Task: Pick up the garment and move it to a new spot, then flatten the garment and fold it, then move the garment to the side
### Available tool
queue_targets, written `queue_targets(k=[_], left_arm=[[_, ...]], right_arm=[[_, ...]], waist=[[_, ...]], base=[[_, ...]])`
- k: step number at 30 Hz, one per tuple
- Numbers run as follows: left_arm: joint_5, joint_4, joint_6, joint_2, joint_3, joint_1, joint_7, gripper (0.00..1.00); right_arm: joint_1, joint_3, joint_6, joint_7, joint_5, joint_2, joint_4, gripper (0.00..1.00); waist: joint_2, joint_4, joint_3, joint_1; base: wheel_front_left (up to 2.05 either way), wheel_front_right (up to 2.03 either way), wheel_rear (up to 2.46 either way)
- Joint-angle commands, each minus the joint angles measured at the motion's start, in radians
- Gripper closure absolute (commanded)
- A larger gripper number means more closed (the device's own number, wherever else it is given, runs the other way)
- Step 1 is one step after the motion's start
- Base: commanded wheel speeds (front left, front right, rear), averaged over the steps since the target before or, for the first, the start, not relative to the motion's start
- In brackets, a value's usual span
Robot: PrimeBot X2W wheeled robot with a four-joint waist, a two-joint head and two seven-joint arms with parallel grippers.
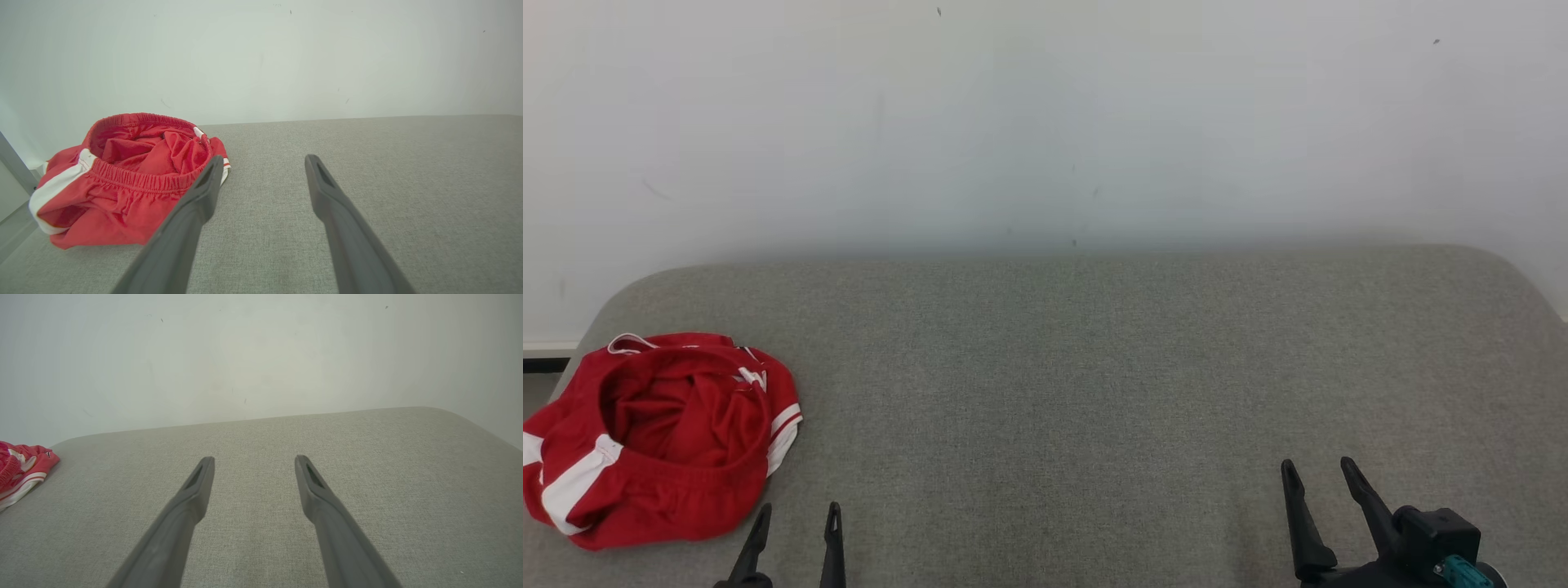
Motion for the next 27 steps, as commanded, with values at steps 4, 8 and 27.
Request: queue_targets(k=[4,8,27], left_arm=[[0.009,-0.001,-0.007,-0.006,0.005,0.012,-0.003,0.0],[-0.012,0.013,-0.001,-0.012,0.017,0.012,-0.003,0.0],[-0.116,0.028,-0.03,-0.037,0.027,-0.02,-0.003,0.0]], right_arm=[[0.006,-0.003,-0.002,-0.003,-0.006,0.0,0.001,0.0],[0.006,-0.004,-0.002,-0.002,-0.007,0.0,0.002,0.0],[0.013,-0.01,-0.002,-0.011,-0.046,0.0,0.014,0.0]], waist=[[0.0,0.0,0.001,-0.0001],[0.0,0.001,0.002,-0.0001],[0.0,0.04,-0.002,-0.0001]], base=[[0.0,0.0,0.0],[0.0,0.0,0.0],[0.0,0.0,0.0]])
